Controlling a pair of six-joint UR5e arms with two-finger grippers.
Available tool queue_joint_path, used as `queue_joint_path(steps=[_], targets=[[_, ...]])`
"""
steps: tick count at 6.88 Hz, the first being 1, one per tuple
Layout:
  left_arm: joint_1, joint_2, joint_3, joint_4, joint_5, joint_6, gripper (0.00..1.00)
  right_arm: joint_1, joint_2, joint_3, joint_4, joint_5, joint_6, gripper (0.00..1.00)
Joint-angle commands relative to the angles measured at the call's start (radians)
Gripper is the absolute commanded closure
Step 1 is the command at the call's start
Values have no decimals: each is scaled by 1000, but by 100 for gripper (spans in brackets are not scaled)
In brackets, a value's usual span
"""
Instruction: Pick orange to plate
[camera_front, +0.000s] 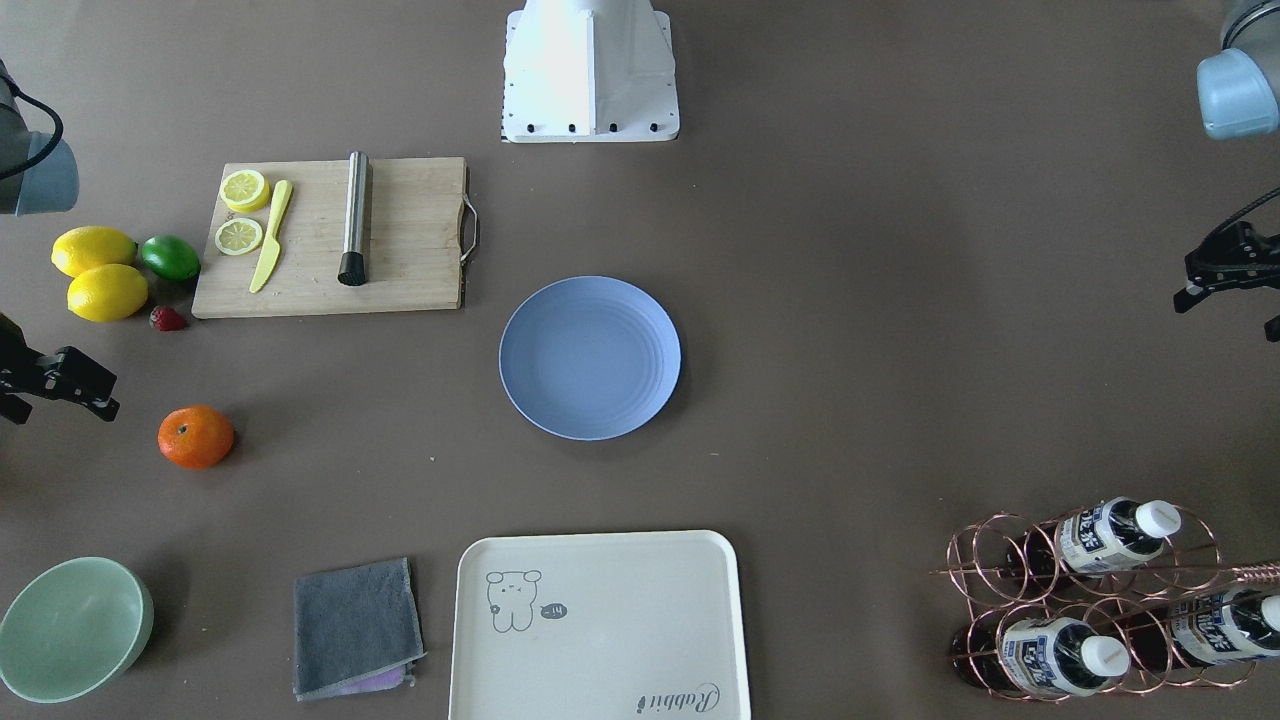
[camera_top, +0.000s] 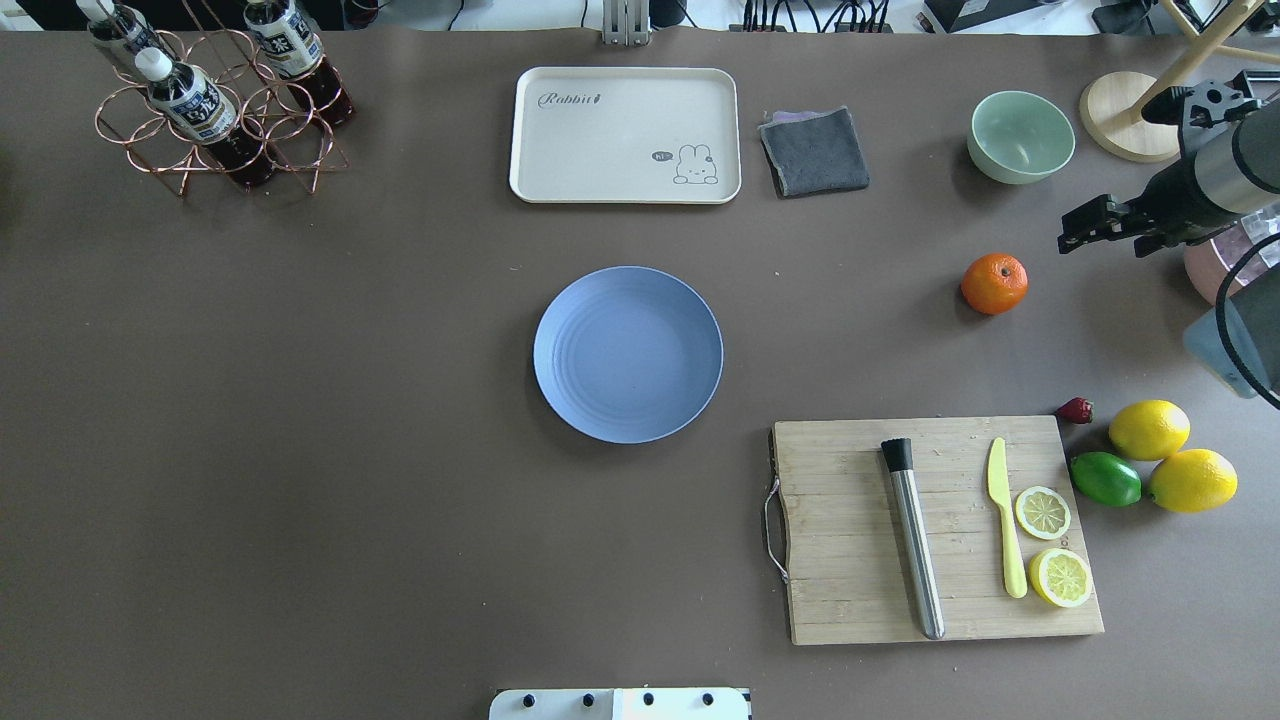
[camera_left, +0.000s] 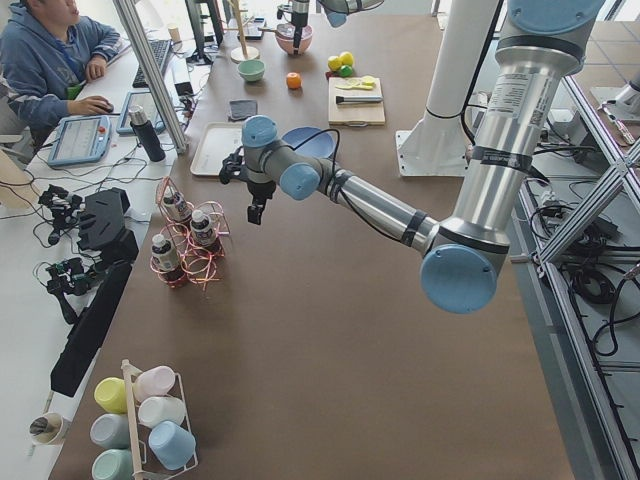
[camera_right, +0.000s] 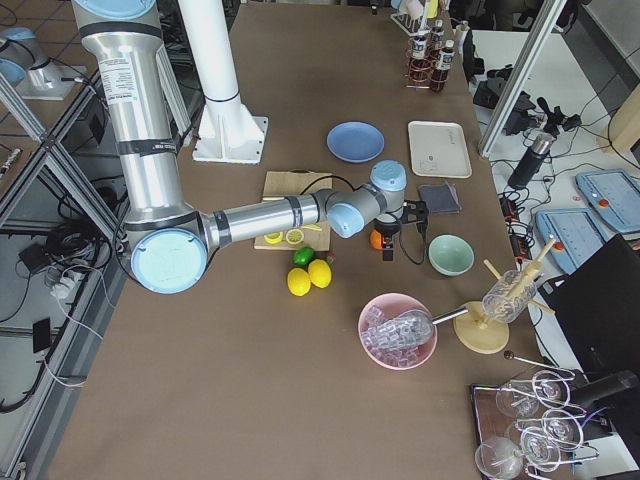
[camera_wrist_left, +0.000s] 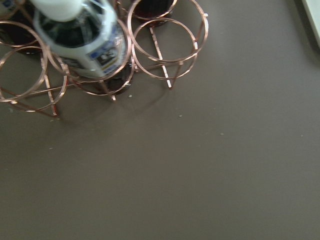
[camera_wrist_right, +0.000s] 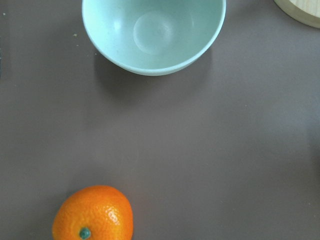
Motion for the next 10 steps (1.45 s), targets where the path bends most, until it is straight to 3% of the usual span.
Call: queue_joint_path(steps=[1, 4, 10], targets=[[-84, 56, 66, 41, -23, 151, 2, -15, 103, -43, -112, -2, 1, 0], [-86, 74, 60, 27, -24, 152, 2, -60, 179, -141, -131, -50, 2, 0], [-84, 93, 53, 26, -26, 154, 2, -143, 168, -143, -80, -88, 91, 0]])
